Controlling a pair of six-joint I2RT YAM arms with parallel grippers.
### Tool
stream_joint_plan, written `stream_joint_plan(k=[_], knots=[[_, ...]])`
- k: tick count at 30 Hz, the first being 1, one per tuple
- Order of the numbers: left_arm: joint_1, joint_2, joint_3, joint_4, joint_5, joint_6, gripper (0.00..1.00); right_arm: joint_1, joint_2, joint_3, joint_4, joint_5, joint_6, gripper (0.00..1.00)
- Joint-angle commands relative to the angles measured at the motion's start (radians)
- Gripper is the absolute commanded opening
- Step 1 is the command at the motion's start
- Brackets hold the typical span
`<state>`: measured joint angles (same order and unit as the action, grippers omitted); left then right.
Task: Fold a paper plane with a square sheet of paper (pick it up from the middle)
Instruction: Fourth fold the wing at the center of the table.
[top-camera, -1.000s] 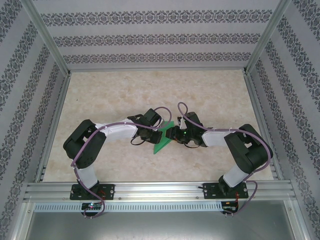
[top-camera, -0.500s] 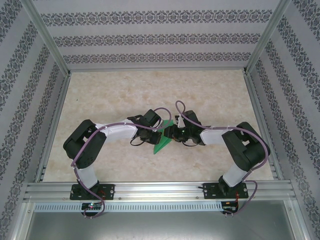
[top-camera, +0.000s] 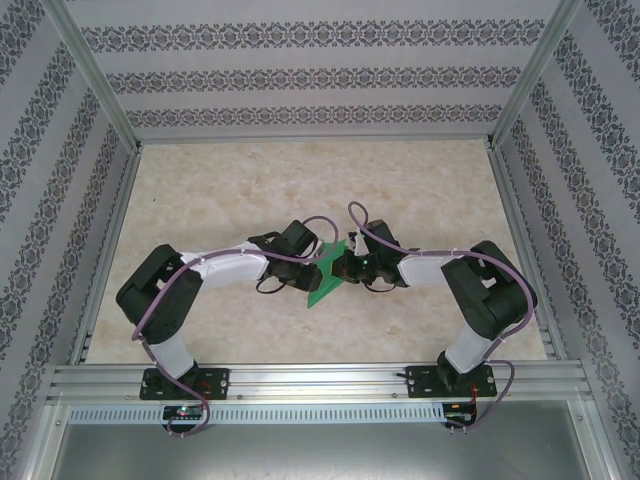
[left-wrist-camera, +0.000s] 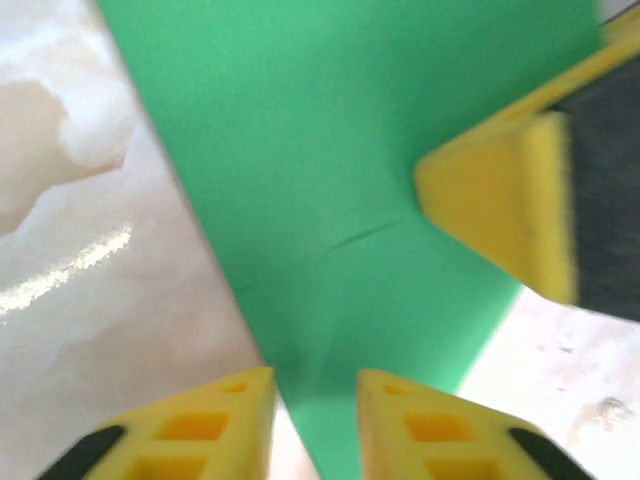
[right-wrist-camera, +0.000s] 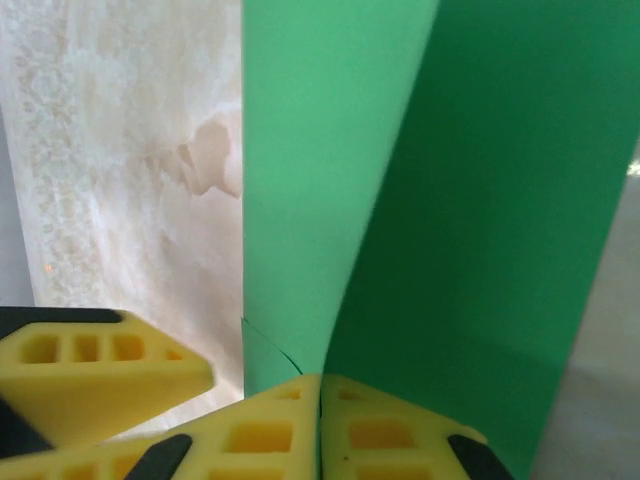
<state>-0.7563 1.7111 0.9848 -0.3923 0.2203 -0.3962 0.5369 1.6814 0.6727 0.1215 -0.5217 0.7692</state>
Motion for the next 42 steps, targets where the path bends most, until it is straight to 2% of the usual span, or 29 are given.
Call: stream_joint_plan(k=[1,6,11,24,29,38,42], knots=[[-0.021,-0.078,-0.039,0.073,0.017,0.008,0.35,0.015,-0.024,0.018,-0.005,0.049,0.049,0.04],[-0.09,-0.114,-0.065,0.08,-0.032,0.026,0.4,0.015,-0.031,0.019,-0.002,0.049,0.108,0.04],[-0.161,-0.065,-0.035,0.044,-0.127,0.046,0.41,0.018,-0.044,0.015,0.0,0.054,0.144,0.05],[-0.23,-0.011,-0.032,0.107,-0.334,0.002,0.42,0.021,-0.089,0.013,-0.033,0.077,0.184,0.05],[-0.243,-0.013,-0.037,0.104,-0.402,-0.009,0.36,0.024,-0.085,0.013,-0.039,0.082,0.187,0.06],[-0.264,-0.009,-0.048,0.09,-0.453,-0.017,0.23,0.027,-0.083,0.031,-0.06,0.083,0.182,0.18],[-0.264,-0.011,-0.049,0.083,-0.471,-0.012,0.18,0.024,-0.083,0.037,-0.073,0.077,0.166,0.19]])
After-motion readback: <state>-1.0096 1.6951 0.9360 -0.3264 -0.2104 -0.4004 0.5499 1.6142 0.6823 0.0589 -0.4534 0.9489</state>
